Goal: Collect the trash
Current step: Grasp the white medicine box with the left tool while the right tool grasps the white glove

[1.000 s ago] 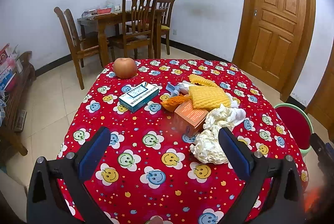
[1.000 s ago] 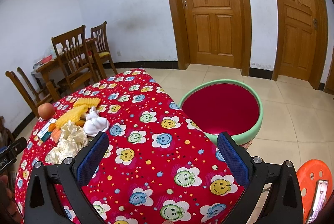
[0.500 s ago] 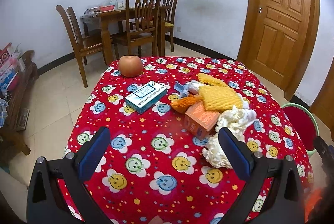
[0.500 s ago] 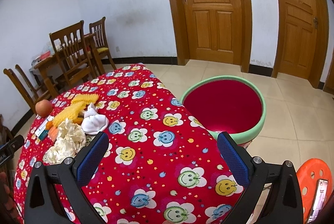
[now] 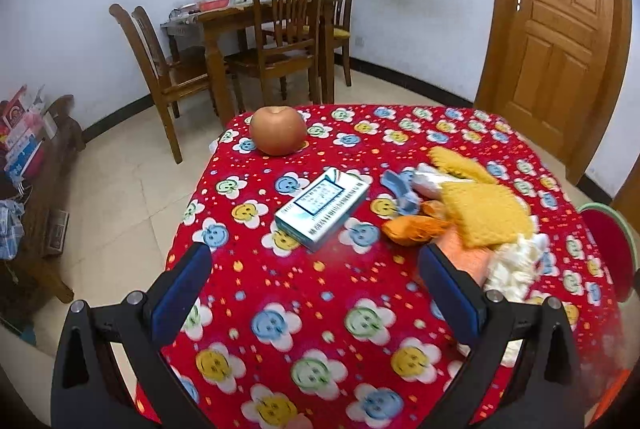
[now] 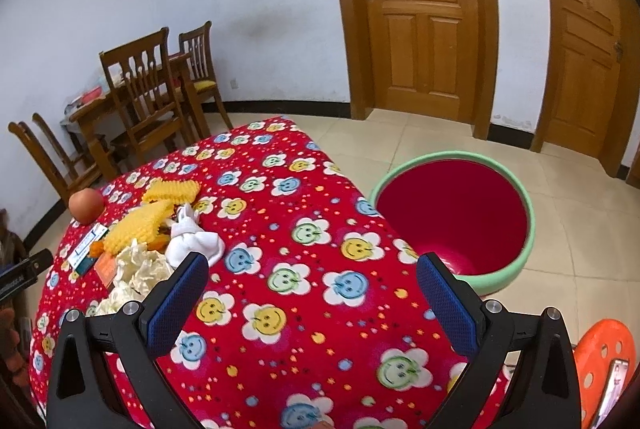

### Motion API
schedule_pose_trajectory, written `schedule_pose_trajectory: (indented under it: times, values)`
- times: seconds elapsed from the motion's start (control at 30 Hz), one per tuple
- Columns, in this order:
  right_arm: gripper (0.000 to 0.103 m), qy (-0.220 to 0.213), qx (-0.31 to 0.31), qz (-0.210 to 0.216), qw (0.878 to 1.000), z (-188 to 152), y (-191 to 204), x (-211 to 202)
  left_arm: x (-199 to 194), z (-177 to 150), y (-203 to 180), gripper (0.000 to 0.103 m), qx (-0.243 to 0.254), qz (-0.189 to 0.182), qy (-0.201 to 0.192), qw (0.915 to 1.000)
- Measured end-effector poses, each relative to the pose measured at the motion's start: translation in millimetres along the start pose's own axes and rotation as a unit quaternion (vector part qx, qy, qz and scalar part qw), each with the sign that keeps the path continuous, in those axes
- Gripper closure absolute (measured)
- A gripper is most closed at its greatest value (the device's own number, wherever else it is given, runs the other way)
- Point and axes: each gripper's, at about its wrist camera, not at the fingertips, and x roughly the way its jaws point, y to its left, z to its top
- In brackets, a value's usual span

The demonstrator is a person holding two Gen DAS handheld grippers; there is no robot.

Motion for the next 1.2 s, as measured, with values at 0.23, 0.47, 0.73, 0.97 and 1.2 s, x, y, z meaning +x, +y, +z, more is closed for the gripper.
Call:
schedule_pose_trajectory:
  times: [0.23, 0.47, 0.73, 0.97, 1.2]
  values:
    - [0.0, 0.021, -0.013, 0.002, 1.0, 8.2, 12.0, 24.1, 46.3, 15.2, 8.6, 0.002, 0.011, 0.002, 0.038, 0.9992]
    - [0.0, 0.051, -0.033, 0.005, 0.998, 14.0, 27.1, 50.2, 92.0, 25.6, 22.3, 0.002, 0.01, -0.005, 0.086, 0.9963]
    - [0.0, 0.086, -0.067, 0.037, 0.993, 15.5, 52.7, 80.6, 119.1, 24.3, 26.3, 0.002, 0.014, -0.027, 0.11, 0.9935]
    - [0.005, 0.119, -0.092, 0.065, 0.987, 12.8, 69.3, 107.3, 135.7, 19.0, 16.9, 0.016, 0.013, -0.064, 0.129, 0.9895]
    - [0.024, 0.138, -0.094, 0.092, 0.982, 9.4, 75.5, 120.6, 132.0, 18.3, 10.7, 0.035, 0.025, -0.066, 0.114, 0.991]
